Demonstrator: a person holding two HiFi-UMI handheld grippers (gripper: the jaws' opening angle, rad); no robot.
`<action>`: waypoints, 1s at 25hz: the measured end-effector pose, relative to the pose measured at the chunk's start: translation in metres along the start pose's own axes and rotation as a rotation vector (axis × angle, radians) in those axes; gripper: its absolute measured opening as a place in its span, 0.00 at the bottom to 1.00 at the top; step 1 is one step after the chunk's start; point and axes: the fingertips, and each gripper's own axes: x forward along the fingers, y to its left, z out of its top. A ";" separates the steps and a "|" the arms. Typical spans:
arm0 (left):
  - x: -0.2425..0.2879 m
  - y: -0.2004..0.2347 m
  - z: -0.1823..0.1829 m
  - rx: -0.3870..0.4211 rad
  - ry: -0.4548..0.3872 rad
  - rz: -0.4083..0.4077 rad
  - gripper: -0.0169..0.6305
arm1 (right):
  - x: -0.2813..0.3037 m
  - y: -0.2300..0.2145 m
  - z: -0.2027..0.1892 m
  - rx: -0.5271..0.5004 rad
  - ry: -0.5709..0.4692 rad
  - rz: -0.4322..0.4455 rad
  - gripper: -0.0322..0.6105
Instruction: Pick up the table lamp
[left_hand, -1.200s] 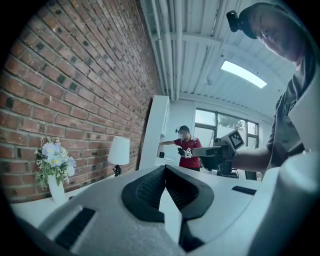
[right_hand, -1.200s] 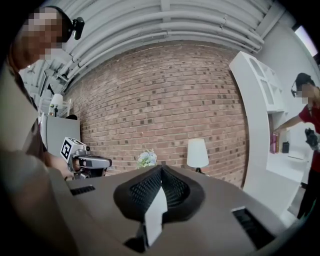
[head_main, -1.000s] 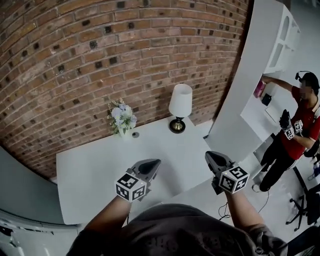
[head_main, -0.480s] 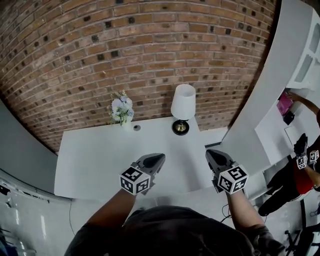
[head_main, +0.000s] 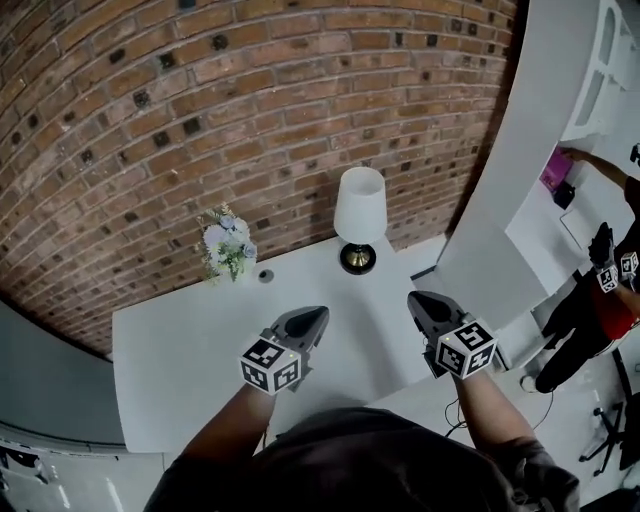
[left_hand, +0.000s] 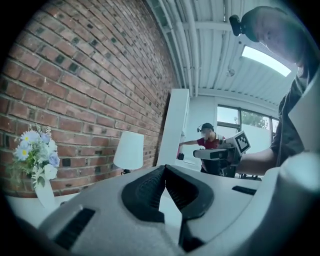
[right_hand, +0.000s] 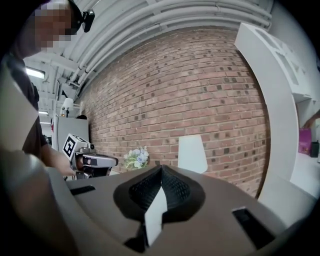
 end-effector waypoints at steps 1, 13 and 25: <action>-0.002 0.009 0.000 0.005 0.008 -0.009 0.03 | 0.006 0.005 0.000 0.006 -0.003 -0.013 0.04; -0.008 0.040 0.000 -0.009 0.012 -0.023 0.03 | 0.025 0.015 -0.008 0.007 0.048 -0.037 0.04; 0.028 0.059 -0.006 -0.029 0.039 -0.067 0.38 | 0.026 -0.006 -0.009 0.010 0.053 -0.066 0.04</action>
